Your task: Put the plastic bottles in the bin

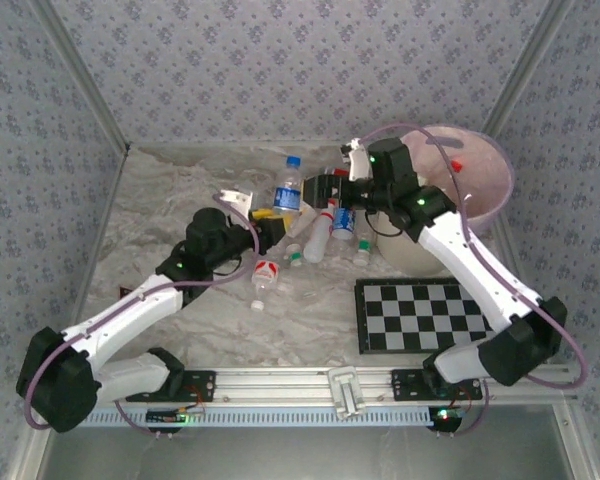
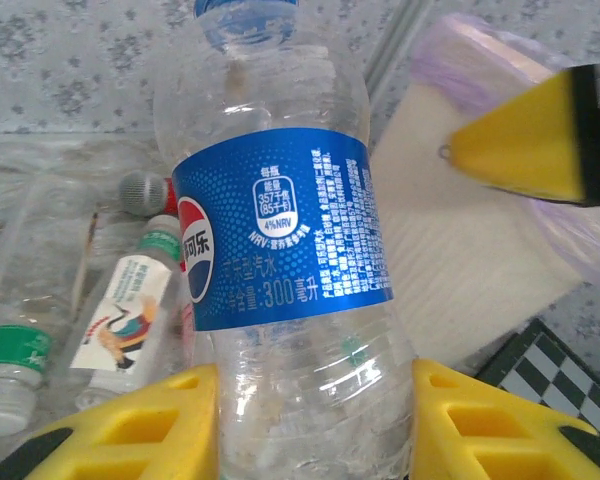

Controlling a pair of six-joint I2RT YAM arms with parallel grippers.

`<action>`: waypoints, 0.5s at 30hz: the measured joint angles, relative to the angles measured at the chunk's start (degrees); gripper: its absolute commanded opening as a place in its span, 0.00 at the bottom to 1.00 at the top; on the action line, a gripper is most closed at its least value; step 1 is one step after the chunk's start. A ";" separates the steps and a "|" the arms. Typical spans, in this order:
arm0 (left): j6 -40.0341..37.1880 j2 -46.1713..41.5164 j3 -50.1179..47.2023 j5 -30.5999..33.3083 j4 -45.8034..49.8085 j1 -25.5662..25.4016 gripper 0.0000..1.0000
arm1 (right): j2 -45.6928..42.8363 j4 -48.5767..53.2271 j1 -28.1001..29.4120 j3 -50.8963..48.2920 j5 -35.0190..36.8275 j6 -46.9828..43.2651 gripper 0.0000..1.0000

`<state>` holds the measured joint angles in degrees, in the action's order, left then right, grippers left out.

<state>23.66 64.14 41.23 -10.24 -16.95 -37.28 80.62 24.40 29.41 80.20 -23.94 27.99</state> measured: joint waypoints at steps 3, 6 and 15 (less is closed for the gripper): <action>-0.33 0.02 -0.81 0.63 -2.60 -1.09 0.42 | 2.25 -0.70 -0.74 1.14 -1.81 2.05 1.00; -0.79 0.11 -0.83 0.61 -4.57 -1.75 0.43 | 4.28 -0.66 -1.25 3.82 -2.29 2.67 1.00; -1.81 3.06 -0.83 0.37 -7.65 -3.37 0.43 | 8.85 -0.70 -2.49 8.15 -5.53 3.17 0.80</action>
<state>21.85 67.20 40.40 -9.87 -24.60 -40.64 89.47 23.70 26.92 88.36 -29.47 31.16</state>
